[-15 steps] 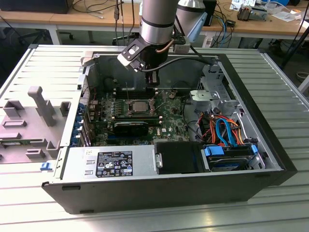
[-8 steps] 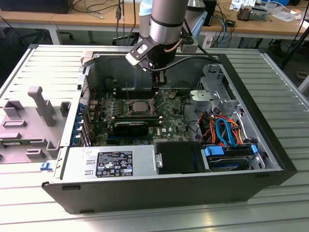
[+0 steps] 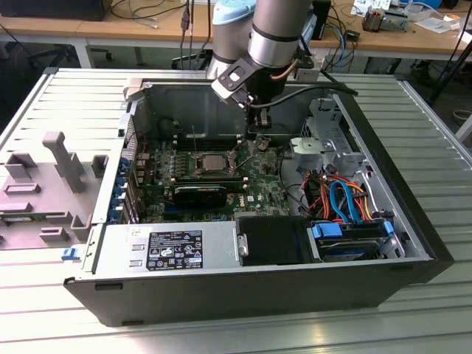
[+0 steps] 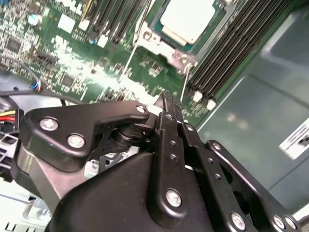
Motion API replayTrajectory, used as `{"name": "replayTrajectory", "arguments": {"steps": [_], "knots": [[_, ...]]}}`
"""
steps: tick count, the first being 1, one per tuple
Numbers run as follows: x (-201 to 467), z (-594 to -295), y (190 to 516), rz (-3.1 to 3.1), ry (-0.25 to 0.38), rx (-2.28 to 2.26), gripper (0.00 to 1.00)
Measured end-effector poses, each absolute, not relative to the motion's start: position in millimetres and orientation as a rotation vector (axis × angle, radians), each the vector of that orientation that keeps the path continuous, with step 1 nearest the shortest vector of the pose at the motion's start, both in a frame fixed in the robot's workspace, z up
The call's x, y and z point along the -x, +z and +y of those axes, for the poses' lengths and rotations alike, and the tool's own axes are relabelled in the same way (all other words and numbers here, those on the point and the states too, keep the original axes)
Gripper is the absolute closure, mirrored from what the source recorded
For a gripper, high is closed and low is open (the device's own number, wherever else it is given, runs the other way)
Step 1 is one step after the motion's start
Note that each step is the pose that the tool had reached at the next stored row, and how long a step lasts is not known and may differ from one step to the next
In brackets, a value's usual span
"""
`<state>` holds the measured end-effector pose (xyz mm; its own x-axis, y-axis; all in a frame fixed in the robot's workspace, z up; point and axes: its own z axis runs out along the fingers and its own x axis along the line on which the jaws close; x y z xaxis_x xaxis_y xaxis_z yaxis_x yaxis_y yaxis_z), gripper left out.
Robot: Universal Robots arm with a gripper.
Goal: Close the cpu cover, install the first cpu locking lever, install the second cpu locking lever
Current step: 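Install the first cpu locking lever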
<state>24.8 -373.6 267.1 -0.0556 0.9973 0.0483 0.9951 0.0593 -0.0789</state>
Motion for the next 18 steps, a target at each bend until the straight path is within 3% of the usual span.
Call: {"name": "replayTrajectory", "arguments": {"steps": [11, 18], "knots": [[-54.5, -373.7, 264.0, -2.203, 0.075, 2.082, 0.89], [-54.8, -390.6, 258.9, -2.203, 0.076, 2.081, 0.89]]}}
